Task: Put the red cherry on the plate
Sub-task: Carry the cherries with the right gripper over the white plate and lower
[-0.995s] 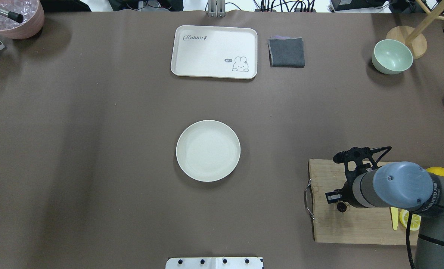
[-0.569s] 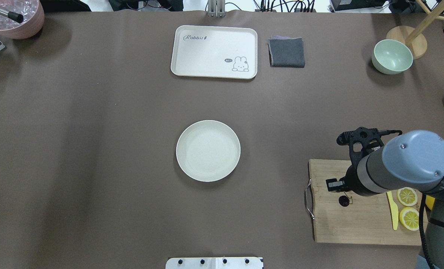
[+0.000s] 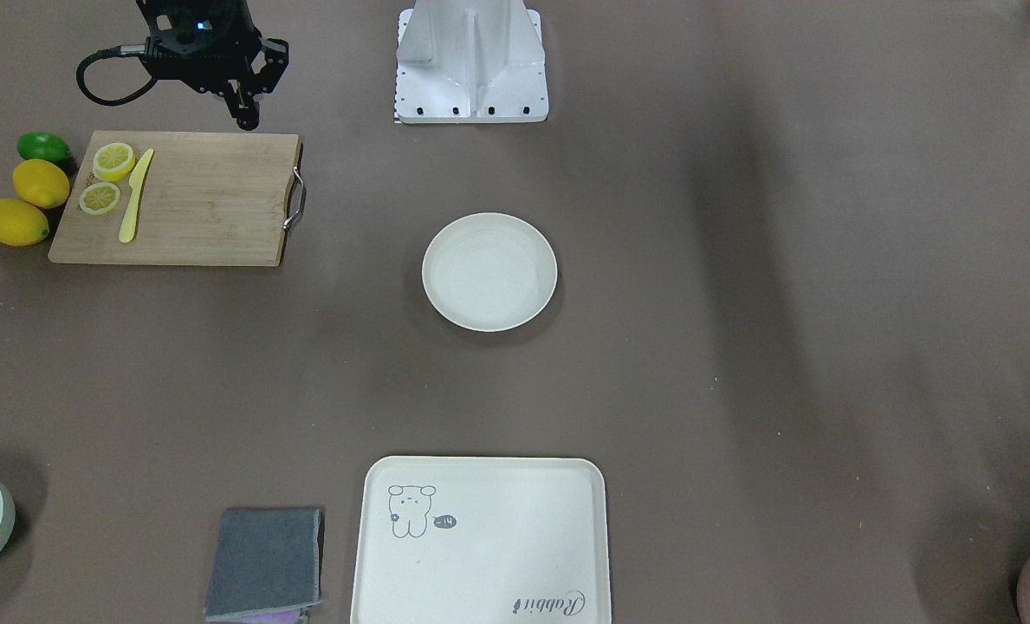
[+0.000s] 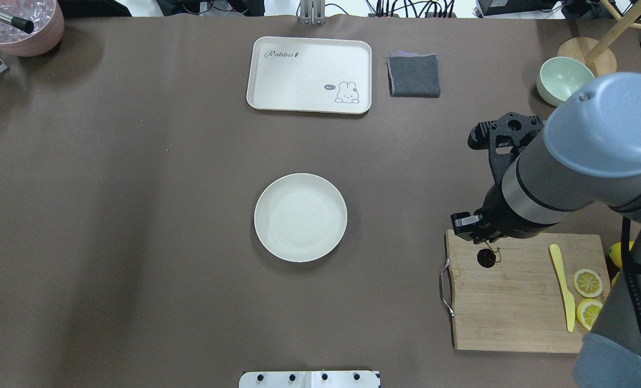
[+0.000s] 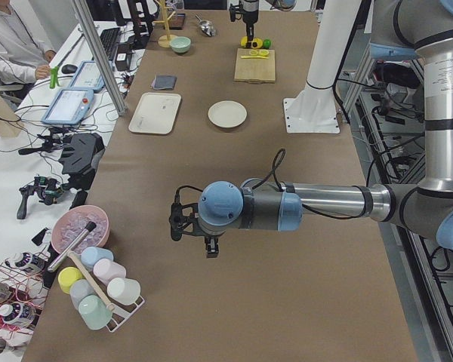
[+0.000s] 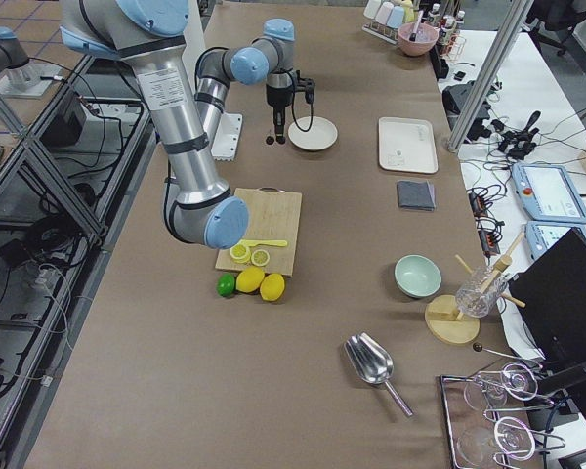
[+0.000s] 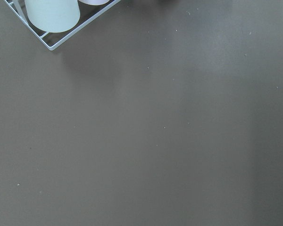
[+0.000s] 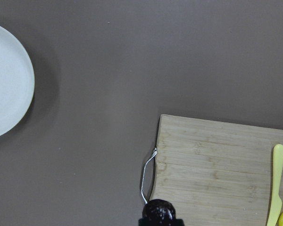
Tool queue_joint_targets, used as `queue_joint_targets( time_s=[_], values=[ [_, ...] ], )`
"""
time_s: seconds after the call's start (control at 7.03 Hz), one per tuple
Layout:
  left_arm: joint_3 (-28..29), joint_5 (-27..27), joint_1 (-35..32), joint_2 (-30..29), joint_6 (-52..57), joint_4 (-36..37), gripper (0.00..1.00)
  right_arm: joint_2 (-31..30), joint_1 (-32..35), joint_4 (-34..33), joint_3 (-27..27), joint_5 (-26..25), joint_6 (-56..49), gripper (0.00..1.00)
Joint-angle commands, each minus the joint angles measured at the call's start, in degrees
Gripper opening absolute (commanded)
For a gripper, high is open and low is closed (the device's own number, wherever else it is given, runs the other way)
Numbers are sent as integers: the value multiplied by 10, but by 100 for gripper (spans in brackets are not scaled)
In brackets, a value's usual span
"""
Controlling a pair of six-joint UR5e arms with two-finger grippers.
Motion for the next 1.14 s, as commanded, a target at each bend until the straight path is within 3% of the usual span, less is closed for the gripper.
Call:
queue_joint_targets(
  time_s=[0.0, 0.57, 0.71, 1.0],
  values=[
    [-11, 0, -1, 4, 0, 11, 98, 87, 11, -24, -51, 23, -19, 0],
    [-4, 3, -14, 7, 0, 11, 98, 299, -8, -14, -294, 7, -10, 0],
    [-1, 3, -14, 6, 0, 11, 98, 316, -45, 13, -328, -27, 23, 0],
    [9, 3, -19, 8, 3, 10, 98, 380, -76, 93, -469, -50, 48, 0]
  ],
)
